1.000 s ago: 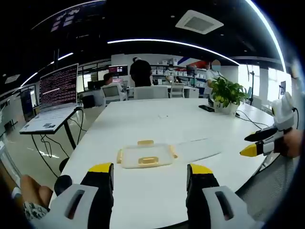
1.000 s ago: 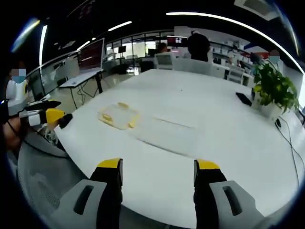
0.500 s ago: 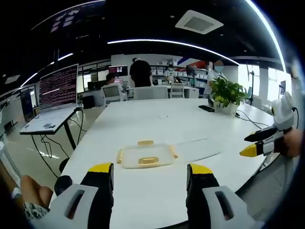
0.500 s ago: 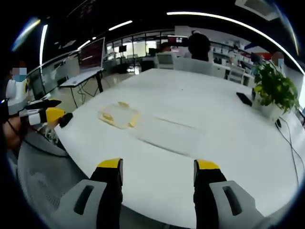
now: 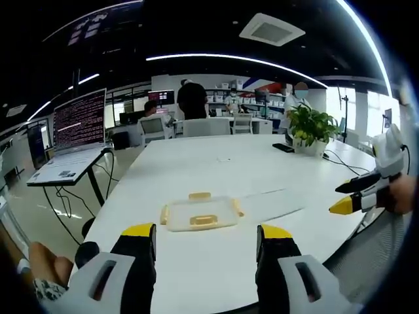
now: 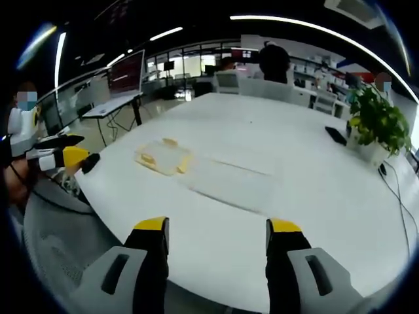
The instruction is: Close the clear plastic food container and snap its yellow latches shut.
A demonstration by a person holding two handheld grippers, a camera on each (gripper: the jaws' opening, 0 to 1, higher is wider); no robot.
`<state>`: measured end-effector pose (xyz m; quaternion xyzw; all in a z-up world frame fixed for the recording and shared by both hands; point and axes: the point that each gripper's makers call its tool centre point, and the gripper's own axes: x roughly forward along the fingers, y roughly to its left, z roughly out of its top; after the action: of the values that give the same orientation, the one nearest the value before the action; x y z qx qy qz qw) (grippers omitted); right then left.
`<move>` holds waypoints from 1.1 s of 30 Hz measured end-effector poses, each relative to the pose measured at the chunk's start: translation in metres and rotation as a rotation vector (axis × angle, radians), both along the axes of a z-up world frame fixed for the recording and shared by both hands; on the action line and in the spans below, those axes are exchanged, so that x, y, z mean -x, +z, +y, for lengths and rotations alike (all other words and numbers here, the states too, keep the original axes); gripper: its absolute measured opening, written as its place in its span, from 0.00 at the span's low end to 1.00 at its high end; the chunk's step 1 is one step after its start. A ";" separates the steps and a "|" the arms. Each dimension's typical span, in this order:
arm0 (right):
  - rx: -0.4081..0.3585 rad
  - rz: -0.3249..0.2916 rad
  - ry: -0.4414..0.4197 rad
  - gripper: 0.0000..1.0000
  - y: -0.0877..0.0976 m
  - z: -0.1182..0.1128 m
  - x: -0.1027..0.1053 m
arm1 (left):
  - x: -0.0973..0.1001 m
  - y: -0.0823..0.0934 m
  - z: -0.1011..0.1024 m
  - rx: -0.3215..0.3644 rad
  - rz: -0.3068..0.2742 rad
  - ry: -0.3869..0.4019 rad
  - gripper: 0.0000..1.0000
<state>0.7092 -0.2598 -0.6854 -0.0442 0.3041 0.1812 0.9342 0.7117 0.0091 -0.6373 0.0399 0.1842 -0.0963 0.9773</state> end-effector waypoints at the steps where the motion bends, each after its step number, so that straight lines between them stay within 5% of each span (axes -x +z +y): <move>1: -0.001 0.002 -0.001 0.57 0.000 0.000 0.000 | 0.000 0.000 0.000 -0.002 0.002 -0.001 0.57; 23: 0.005 0.019 0.007 0.57 -0.002 0.001 0.000 | 0.001 -0.011 -0.006 -0.052 0.065 -0.036 0.57; 33: 0.001 0.028 0.008 0.57 -0.004 0.003 -0.002 | -0.003 -0.015 -0.003 0.018 0.124 -0.011 0.59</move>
<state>0.7112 -0.2573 -0.6889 -0.0431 0.3172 0.1856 0.9290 0.7143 0.0066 -0.6527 0.0262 0.2431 -0.1053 0.9639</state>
